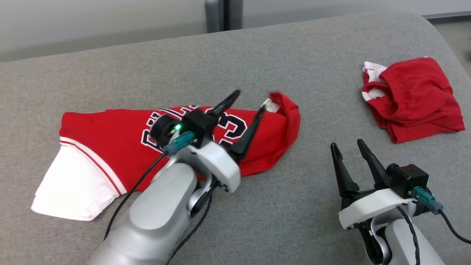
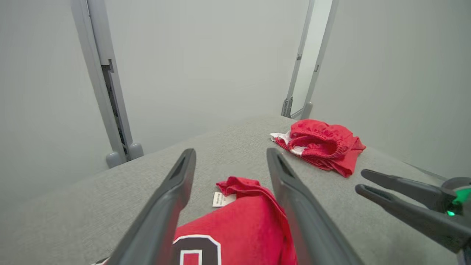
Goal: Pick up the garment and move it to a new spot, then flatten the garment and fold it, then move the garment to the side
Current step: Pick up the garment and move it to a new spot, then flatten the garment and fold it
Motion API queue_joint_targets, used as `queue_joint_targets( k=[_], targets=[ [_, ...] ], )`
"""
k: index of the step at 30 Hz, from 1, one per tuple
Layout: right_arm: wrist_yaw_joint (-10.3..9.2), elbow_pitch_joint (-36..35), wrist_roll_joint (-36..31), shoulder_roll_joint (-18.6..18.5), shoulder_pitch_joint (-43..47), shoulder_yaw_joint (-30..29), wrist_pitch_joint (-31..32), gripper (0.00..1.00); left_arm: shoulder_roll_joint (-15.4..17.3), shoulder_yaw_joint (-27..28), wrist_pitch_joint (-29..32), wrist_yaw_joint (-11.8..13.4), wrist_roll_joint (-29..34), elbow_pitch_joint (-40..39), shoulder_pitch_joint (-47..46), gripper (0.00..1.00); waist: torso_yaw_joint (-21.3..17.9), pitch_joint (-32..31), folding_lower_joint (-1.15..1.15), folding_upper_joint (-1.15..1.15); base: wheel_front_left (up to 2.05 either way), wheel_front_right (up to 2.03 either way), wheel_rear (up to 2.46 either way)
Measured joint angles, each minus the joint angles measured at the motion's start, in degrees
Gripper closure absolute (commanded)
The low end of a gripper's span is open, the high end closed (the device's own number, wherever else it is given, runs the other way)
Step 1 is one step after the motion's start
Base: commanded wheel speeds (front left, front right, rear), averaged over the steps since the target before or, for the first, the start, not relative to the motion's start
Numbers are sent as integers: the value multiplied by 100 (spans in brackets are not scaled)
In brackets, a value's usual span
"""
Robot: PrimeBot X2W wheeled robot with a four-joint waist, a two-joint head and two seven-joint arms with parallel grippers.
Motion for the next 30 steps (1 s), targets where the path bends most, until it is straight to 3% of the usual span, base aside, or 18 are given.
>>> queue_joint_targets(
  k=[12,23,30],
  targets=[
    [0,41,-176,1,263,-129,1,0,381,2264,-12,441,519,-163,1831,0,534,-546,0,0,0,0,0],
    [0,179,-231,2,491,-131,1,0,232,3710,-12,319,1081,-587,3680,0,962,-976,0,0,0,0,0],
    [0,328,-287,3,563,-105,1,0,57,4128,-12,148,1346,-782,3952,0,1165,-931,0,0,0,0,0]
  ],
)
